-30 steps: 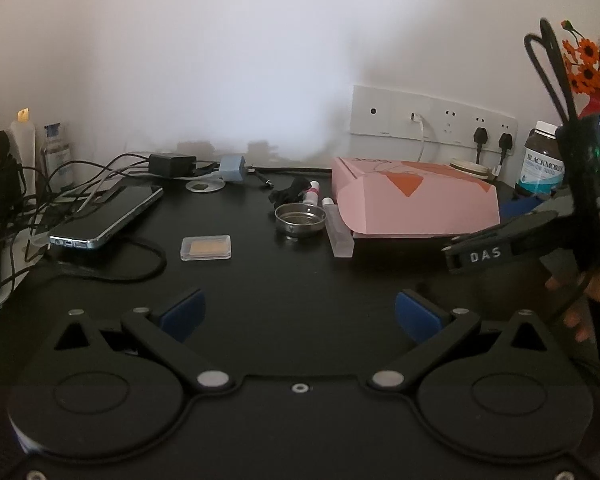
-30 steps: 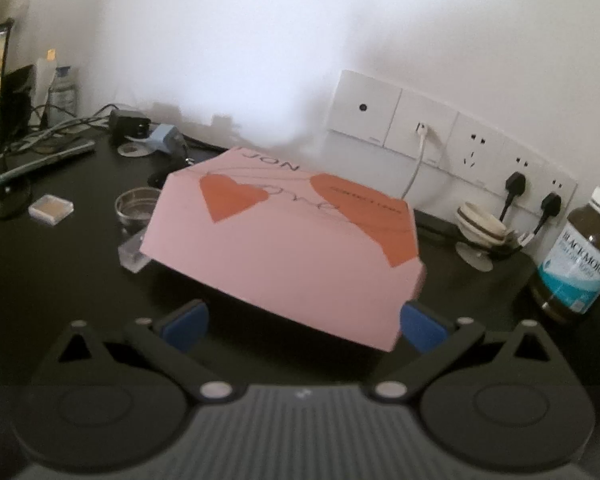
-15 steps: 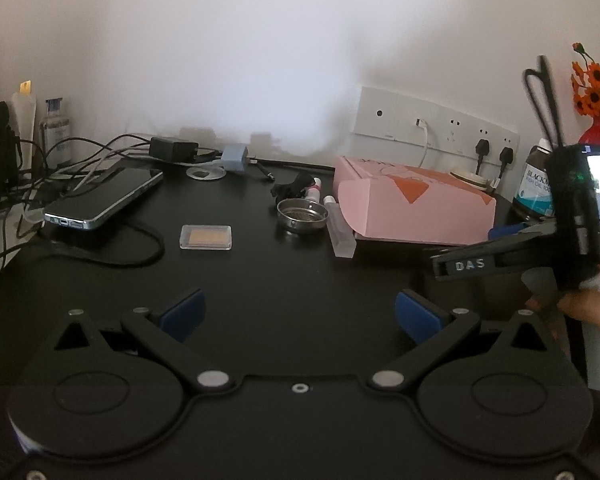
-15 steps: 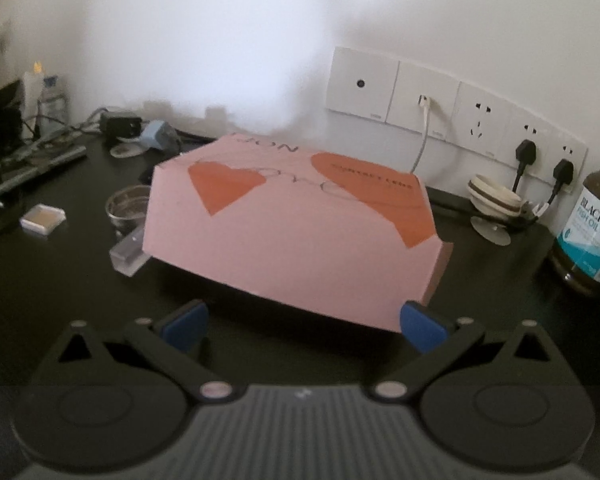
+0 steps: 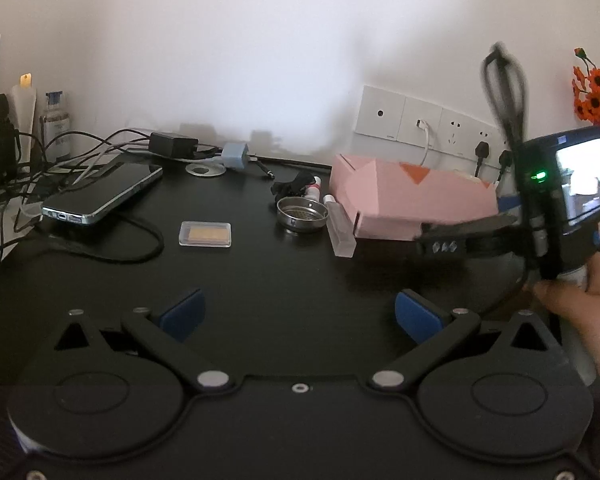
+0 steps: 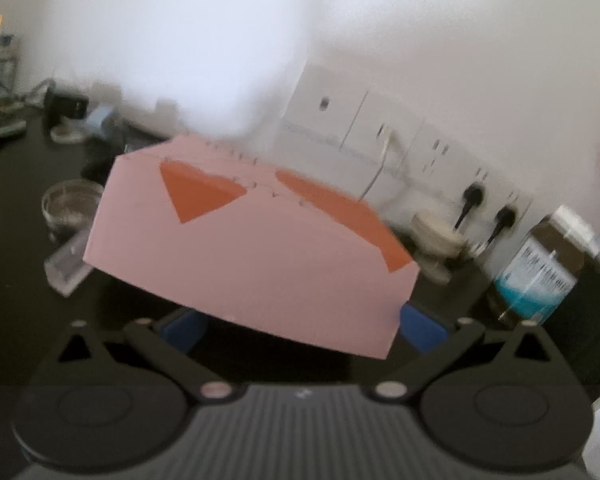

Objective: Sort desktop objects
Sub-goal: 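Reach the right tool to the pink box lid edge and grasp it, then lift the pink lid up and open with the right tool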

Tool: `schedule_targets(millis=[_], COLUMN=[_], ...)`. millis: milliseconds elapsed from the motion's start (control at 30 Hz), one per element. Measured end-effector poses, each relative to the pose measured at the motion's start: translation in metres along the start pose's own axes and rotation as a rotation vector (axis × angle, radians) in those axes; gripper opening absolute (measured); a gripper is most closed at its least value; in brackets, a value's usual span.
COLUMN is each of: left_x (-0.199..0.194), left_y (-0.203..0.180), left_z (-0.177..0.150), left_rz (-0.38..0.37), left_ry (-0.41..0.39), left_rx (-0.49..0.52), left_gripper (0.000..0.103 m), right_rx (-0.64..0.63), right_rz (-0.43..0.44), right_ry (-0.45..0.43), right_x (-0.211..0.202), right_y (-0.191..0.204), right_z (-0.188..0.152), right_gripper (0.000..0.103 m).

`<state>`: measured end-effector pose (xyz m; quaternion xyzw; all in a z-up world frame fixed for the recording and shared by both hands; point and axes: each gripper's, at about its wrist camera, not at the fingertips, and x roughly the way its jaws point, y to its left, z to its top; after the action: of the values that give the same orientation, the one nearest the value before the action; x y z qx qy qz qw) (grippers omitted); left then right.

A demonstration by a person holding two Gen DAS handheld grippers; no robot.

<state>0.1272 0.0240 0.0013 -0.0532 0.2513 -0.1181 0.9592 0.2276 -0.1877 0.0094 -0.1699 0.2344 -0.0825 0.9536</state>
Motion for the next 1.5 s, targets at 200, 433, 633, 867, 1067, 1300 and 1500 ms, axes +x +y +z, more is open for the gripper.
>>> schedule_targets(millis=[200, 433, 633, 867, 1067, 1300, 1500], left_x=[0.000, 0.001, 0.004, 0.020, 0.065, 0.098, 0.124], left_y=[0.000, -0.001, -0.005, -0.004, -0.025, -0.040, -0.037], left_z=[0.000, 0.000, 0.003, 0.041, 0.072, 0.084, 0.081], left_rz=[0.004, 0.013, 0.023, 0.022, 0.032, -0.001, -0.001], left_ry=[0.001, 0.004, 0.016, 0.004, 0.004, -0.057, -0.008], left_rx=[-0.001, 0.001, 0.035, 0.039, 0.139, 0.174, 0.160], left_gripper=[0.103, 0.103, 0.103, 0.103, 0.103, 0.103, 0.103], right_rx=[0.076, 0.294, 0.366, 0.404, 0.422, 0.405, 0.373], right_rz=[0.005, 0.032, 0.103, 0.159, 0.201, 0.231, 0.227], right_ry=[-0.146, -0.083, 0.114, 0.135, 0.170, 0.210, 0.201], right_x=[-0.029, 0.006, 0.049, 0.043, 0.036, 0.038, 0.033], right_y=[-0.023, -0.066, -0.069, -0.074, -0.074, -0.077, -0.084], right_z=[0.015, 0.042, 0.026, 0.020, 0.014, 0.016, 0.023], right_gripper=[0.102, 0.102, 0.102, 0.102, 0.102, 0.102, 0.102])
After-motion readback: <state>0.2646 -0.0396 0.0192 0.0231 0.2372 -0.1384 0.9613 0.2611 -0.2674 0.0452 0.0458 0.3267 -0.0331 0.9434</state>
